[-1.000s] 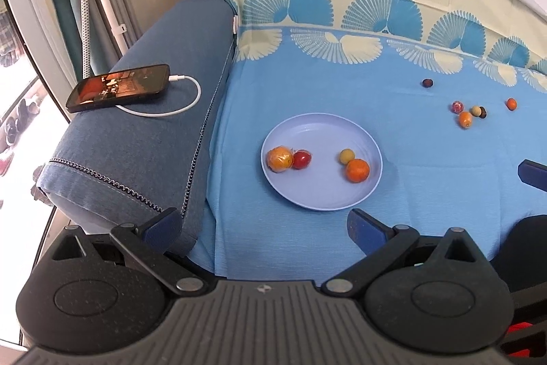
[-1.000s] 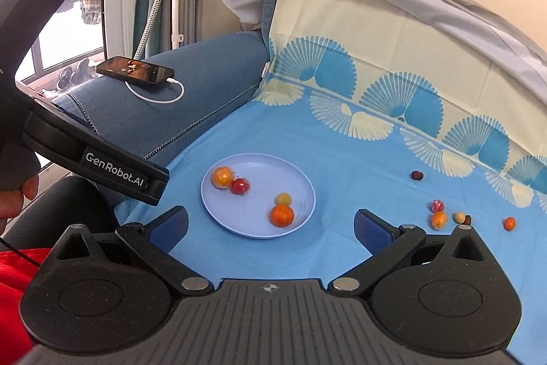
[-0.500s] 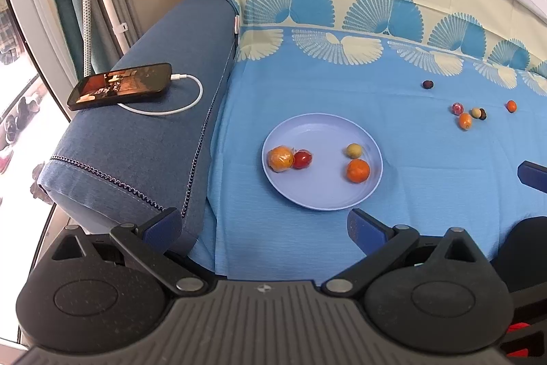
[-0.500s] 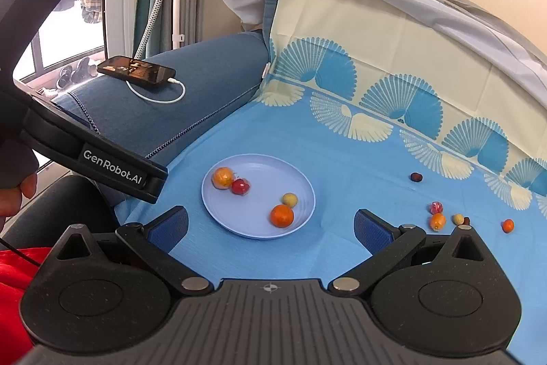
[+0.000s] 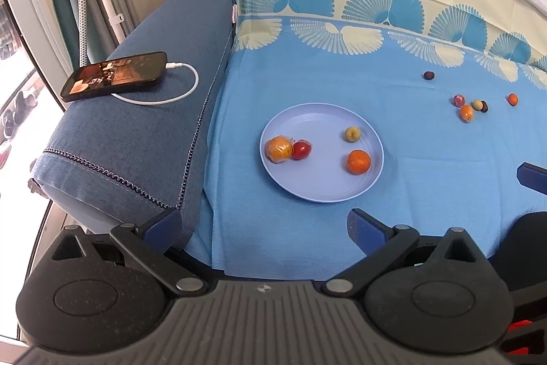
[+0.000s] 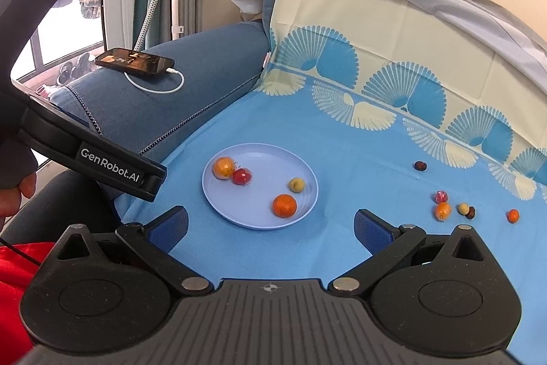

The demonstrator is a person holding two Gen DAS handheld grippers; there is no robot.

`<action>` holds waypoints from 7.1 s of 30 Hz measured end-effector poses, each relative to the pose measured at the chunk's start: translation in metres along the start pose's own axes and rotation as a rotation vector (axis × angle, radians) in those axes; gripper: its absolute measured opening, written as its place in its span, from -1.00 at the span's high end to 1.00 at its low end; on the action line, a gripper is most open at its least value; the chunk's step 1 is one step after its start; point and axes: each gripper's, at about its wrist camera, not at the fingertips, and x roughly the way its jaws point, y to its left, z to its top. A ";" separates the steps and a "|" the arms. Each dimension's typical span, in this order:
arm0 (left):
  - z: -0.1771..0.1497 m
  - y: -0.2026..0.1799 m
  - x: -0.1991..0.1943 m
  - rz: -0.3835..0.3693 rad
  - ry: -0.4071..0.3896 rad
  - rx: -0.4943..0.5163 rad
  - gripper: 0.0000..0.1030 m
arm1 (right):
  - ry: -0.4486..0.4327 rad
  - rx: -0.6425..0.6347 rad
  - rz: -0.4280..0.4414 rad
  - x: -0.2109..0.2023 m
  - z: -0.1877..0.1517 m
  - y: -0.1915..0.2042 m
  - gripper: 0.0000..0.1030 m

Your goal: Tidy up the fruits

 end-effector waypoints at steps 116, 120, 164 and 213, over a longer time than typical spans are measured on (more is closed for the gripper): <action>0.062 -0.056 0.037 -0.073 0.134 0.028 0.36 | -0.050 0.256 -0.022 0.052 0.006 -0.109 0.55; 0.037 -0.037 0.025 -0.084 0.129 -0.001 0.37 | -0.032 0.195 0.009 0.037 0.005 -0.072 0.55; 0.011 -0.006 0.018 -0.161 0.105 -0.086 0.37 | -0.001 0.019 0.006 0.017 0.001 -0.015 0.55; 0.084 -0.004 0.171 -0.147 0.213 -0.075 0.36 | 0.169 0.039 0.081 0.179 0.030 -0.024 0.55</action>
